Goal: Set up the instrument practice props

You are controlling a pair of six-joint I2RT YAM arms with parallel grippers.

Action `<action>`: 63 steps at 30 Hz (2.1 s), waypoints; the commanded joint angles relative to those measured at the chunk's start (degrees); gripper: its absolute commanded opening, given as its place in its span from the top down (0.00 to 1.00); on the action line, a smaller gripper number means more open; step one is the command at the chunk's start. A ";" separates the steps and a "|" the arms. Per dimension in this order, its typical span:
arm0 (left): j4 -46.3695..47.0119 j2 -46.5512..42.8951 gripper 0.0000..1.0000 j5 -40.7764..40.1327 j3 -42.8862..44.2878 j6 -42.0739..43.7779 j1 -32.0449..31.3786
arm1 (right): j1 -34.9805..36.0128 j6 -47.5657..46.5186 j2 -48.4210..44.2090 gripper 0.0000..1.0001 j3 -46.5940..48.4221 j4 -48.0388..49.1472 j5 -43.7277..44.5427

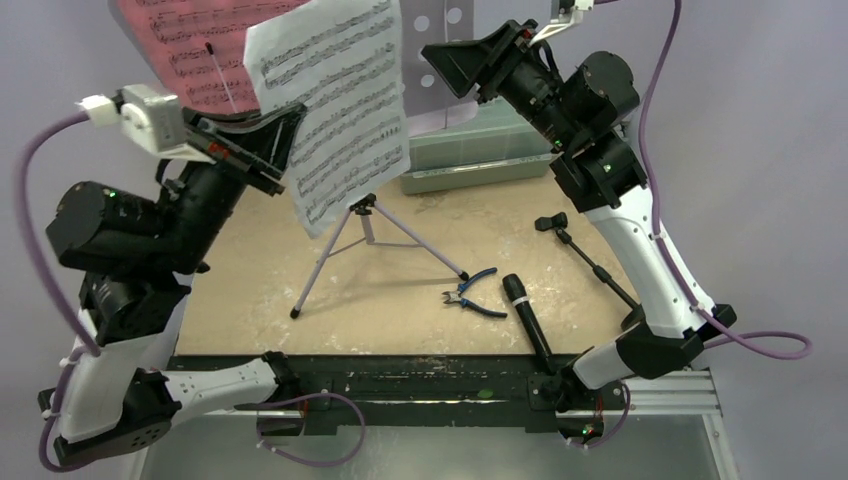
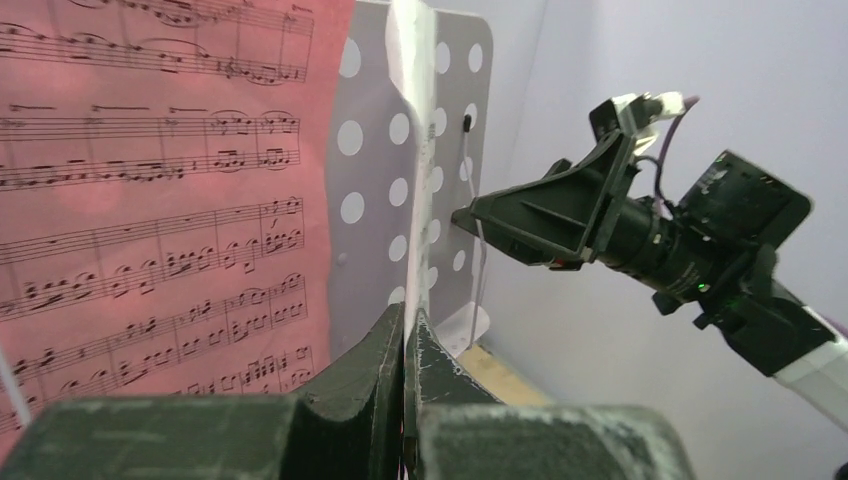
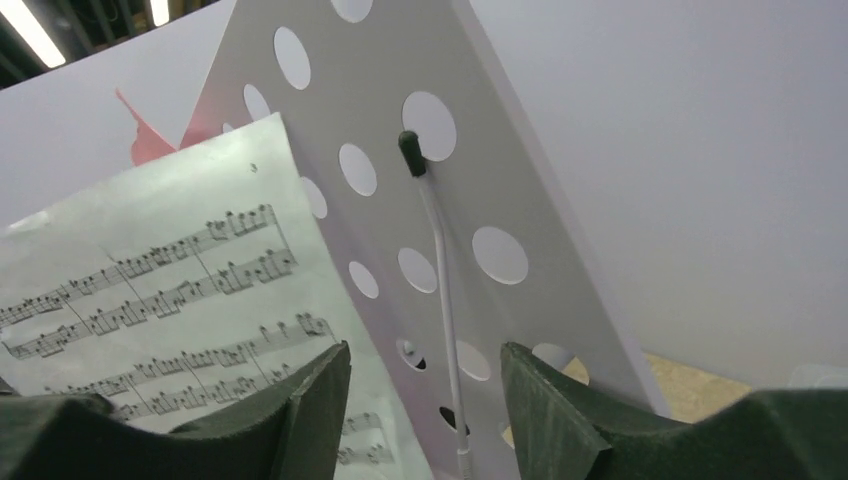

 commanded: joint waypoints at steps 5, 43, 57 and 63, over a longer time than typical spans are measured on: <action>1.80 7.04 1.00 -5.19 6.70 9.31 -0.19 | -0.26 0.20 0.04 0.56 2.47 4.51 -0.16; 27.28 16.18 1.00 -10.04 8.55 17.99 -0.28 | -0.76 -1.16 -4.19 1.00 -9.44 21.49 -3.70; 30.27 17.37 1.00 -10.98 5.08 16.14 -0.26 | -0.75 -2.03 -5.32 1.00 -14.38 28.27 -5.53; 30.62 18.36 1.00 -10.09 5.12 14.58 -0.22 | -0.77 -2.29 -5.10 1.00 -14.08 27.81 -6.37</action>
